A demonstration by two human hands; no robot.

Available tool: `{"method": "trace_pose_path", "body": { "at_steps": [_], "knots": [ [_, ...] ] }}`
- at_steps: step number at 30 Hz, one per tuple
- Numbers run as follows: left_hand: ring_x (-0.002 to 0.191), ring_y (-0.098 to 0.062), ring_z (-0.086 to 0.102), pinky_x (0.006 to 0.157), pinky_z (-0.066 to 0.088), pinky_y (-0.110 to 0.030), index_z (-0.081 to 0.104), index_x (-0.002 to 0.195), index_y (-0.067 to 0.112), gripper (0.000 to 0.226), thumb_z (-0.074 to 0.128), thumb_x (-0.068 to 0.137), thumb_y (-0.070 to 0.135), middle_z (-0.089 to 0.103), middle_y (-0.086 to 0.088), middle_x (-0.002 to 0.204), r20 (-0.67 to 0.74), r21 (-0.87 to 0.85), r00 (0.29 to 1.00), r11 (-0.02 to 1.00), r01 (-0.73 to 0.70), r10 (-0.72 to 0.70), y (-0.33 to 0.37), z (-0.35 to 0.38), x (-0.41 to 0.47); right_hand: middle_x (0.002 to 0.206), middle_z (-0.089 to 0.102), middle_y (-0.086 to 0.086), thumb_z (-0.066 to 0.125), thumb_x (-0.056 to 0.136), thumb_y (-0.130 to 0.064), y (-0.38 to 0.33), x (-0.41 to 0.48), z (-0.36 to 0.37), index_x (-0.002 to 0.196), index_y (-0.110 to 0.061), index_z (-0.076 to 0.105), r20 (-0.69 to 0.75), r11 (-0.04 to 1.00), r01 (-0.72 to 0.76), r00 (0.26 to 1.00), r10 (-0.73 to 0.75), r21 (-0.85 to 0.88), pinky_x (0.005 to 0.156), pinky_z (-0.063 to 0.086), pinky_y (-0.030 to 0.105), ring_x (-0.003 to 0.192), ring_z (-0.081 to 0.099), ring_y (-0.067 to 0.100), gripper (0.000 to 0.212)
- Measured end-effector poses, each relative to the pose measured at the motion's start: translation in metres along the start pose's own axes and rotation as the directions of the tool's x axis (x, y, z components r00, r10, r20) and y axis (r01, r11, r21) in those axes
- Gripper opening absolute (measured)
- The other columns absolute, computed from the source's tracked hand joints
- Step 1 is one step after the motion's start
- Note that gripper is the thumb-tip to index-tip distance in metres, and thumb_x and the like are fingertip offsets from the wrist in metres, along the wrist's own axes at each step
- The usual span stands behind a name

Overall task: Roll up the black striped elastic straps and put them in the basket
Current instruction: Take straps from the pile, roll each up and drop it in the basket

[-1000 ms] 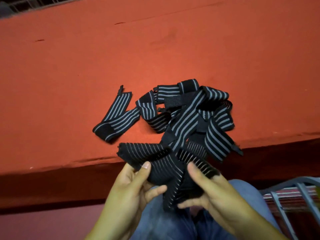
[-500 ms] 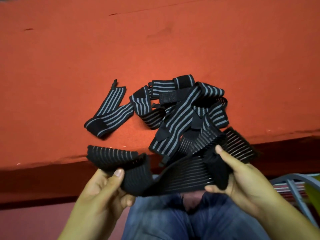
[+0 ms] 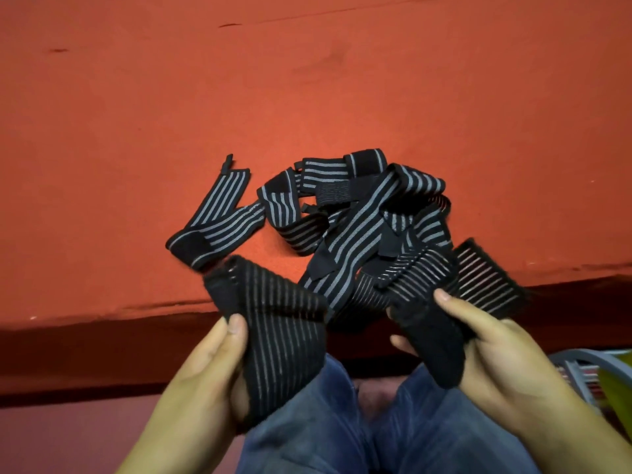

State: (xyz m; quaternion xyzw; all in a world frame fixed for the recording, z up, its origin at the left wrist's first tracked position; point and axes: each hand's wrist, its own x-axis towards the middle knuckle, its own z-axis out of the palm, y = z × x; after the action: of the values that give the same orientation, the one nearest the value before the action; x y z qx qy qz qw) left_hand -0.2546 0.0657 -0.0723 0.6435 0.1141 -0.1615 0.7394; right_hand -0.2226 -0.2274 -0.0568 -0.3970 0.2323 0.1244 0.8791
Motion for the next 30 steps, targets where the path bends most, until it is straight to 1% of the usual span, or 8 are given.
{"method": "trace_pose_path", "body": {
  "at_steps": [4, 9, 12, 15, 20, 24, 27, 30],
  "knots": [
    [0.120, -0.030, 0.067, 0.099, 0.053, -0.055, 0.068, 0.129, 0.025, 0.034, 0.063, 0.100, 0.042, 0.071, -0.011, 0.129, 0.074, 0.005, 0.996, 0.999, -0.052, 0.051, 0.021, 0.031, 0.000, 0.109, 0.075, 0.032, 0.067, 0.078, -0.010, 0.008, -0.012, 0.024, 0.089, 0.006, 0.081, 0.088, 0.998, -0.047, 0.995, 0.043, 0.041, 0.075, 0.064, 0.059, 0.085, 0.078, 0.040, 0.024],
    [0.086, -0.028, 0.063, 0.075, 0.057, -0.047, 0.076, 0.115, 0.028, 0.026, 0.065, 0.096, 0.043, 0.072, -0.024, 0.105, 0.091, 0.075, 0.990, 0.991, -0.113, 0.106, 0.045, 0.056, -0.004, 0.135, 0.070, 0.020, 0.100, 0.057, -0.031, 0.011, -0.017, 0.032, 0.125, -0.009, 0.076, 0.382, 0.991, -0.123, 0.914, 0.137, -0.061, 0.097, 0.055, 0.049, 0.125, 0.066, 0.039, 0.075],
    [0.059, -0.013, 0.057, 0.054, 0.054, -0.025, 0.077, 0.109, 0.028, 0.021, 0.065, 0.096, 0.039, 0.063, -0.008, 0.070, 0.110, 0.080, 0.988, 0.990, -0.117, 0.108, 0.050, 0.061, -0.008, 0.135, 0.068, 0.024, 0.100, 0.060, -0.031, 0.016, -0.016, 0.034, 0.126, -0.010, 0.074, 0.393, 0.988, -0.073, 0.911, 0.122, -0.136, 0.108, 0.051, 0.055, 0.128, 0.064, 0.042, 0.075],
    [0.050, -0.006, 0.053, 0.048, 0.048, -0.016, 0.077, 0.115, 0.027, 0.022, 0.070, 0.095, 0.032, 0.064, 0.002, 0.070, 0.119, 0.082, 0.988, 0.991, -0.109, 0.099, 0.052, 0.062, -0.013, 0.131, 0.072, 0.020, 0.099, 0.062, -0.034, 0.023, -0.018, 0.038, 0.124, -0.015, 0.076, 0.361, 0.972, -0.017, 0.927, 0.104, -0.236, 0.110, 0.050, 0.057, 0.124, 0.068, 0.038, 0.069],
    [0.100, -0.024, 0.071, 0.079, 0.054, -0.028, 0.074, 0.125, 0.028, 0.036, 0.065, 0.092, 0.039, 0.077, -0.010, 0.118, 0.116, 0.062, 0.986, 0.990, -0.125, 0.117, 0.055, 0.057, -0.017, 0.118, 0.078, 0.015, 0.081, 0.072, -0.008, 0.025, -0.022, 0.046, 0.107, -0.019, 0.082, 0.231, 0.969, -0.039, 0.968, 0.097, -0.245, 0.100, 0.055, 0.048, 0.111, 0.075, 0.032, 0.036],
    [0.100, -0.017, 0.075, 0.077, 0.056, -0.018, 0.077, 0.121, 0.025, 0.036, 0.063, 0.089, 0.033, 0.077, -0.011, 0.116, 0.088, 0.017, 0.989, 0.992, -0.123, 0.121, 0.051, 0.057, -0.018, 0.111, 0.079, 0.016, 0.077, 0.064, -0.004, 0.025, -0.023, 0.047, 0.098, -0.016, 0.084, 0.191, 0.964, -0.042, 0.977, 0.095, -0.264, 0.088, 0.061, 0.043, 0.103, 0.078, 0.032, 0.037],
    [0.112, -0.024, 0.073, 0.090, 0.059, -0.029, 0.079, 0.116, 0.027, 0.033, 0.068, 0.084, 0.030, 0.077, -0.008, 0.117, 0.018, -0.001, 0.984, 0.984, -0.177, 0.177, 0.053, 0.058, -0.018, 0.121, 0.076, 0.019, 0.082, 0.073, 0.008, 0.025, -0.022, 0.046, 0.108, -0.014, 0.082, 0.271, 0.973, -0.087, 0.952, 0.144, -0.213, 0.097, 0.061, 0.044, 0.114, 0.074, 0.034, 0.042],
    [0.106, -0.023, 0.074, 0.083, 0.061, -0.028, 0.080, 0.112, 0.030, 0.032, 0.071, 0.081, 0.031, 0.079, -0.008, 0.112, -0.040, 0.043, 0.973, 0.974, -0.225, 0.226, 0.054, 0.058, -0.020, 0.133, 0.071, 0.018, 0.079, 0.083, 0.008, 0.026, -0.023, 0.042, 0.123, -0.013, 0.076, 0.410, 0.972, -0.151, 0.887, 0.214, -0.180, 0.106, 0.054, 0.047, 0.126, 0.067, 0.034, 0.045]
  ]
}}
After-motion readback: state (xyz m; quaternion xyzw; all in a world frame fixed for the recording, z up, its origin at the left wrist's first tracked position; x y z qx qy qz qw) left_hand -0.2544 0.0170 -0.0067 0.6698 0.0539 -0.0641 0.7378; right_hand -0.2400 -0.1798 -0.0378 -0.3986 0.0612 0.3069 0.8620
